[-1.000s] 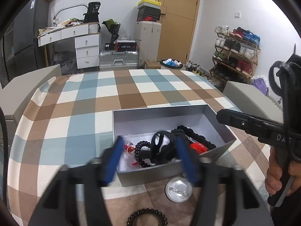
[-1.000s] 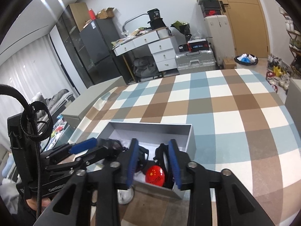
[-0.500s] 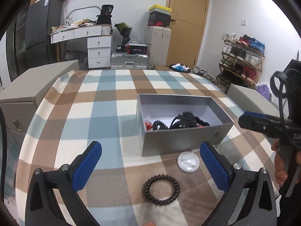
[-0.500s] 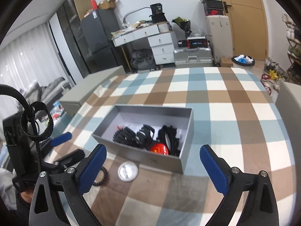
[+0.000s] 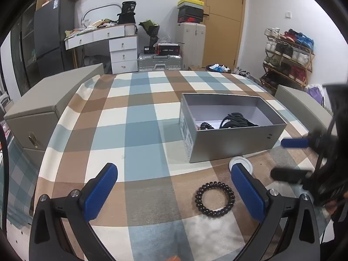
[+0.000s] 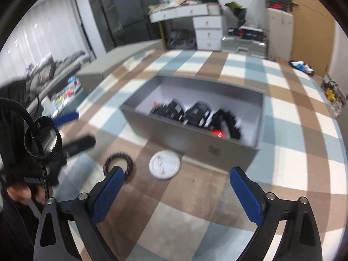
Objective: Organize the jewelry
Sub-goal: 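Withdraw both grippers and bring the right gripper to the white round badge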
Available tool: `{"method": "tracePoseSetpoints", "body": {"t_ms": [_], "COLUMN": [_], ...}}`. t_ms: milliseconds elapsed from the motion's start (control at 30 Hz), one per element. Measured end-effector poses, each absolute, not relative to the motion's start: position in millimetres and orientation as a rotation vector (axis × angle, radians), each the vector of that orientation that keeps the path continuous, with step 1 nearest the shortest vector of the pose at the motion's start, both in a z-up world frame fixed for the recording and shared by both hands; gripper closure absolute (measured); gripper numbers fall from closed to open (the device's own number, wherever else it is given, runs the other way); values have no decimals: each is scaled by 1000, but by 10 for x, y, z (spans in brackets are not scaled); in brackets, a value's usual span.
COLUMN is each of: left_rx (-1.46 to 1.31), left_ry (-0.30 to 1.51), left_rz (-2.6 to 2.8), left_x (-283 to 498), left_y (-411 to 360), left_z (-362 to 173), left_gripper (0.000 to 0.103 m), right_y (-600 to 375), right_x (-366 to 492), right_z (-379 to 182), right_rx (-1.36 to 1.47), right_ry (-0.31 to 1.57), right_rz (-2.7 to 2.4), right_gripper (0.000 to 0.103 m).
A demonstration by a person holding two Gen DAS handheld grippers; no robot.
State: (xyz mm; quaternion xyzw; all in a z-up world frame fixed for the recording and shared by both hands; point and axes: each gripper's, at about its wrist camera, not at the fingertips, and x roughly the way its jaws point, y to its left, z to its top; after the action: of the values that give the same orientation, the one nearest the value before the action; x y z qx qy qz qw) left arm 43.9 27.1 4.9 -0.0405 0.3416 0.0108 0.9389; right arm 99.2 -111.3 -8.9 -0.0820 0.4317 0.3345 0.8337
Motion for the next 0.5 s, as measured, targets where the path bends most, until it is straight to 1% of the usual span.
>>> {"method": "tracePoseSetpoints", "body": {"t_ms": [33,67,167,333,500], "left_rx": [-87,-91,-102,-123,-142], "left_ry": [699,702,709,721,733], "left_rz": [21,24,33,34,31], "left_x": [435,438,441,437,439], "left_y": [291,311,359,422,458], "left_z": [42,36,22,-1,-9], "left_gripper": [1,1,1,1,1], "right_y": [-1078,-1042,-973,-861,-771], "right_x": [983,978,962,948,945], "right_z": [-123,-153,-218,-327,-363], "right_rx": [-192,-206,-234,-304,-354], "right_ry": [921,925,935,946,937], "right_rz": [713,718,728,707,691], "right_gripper": [16,17,18,25,27]}}
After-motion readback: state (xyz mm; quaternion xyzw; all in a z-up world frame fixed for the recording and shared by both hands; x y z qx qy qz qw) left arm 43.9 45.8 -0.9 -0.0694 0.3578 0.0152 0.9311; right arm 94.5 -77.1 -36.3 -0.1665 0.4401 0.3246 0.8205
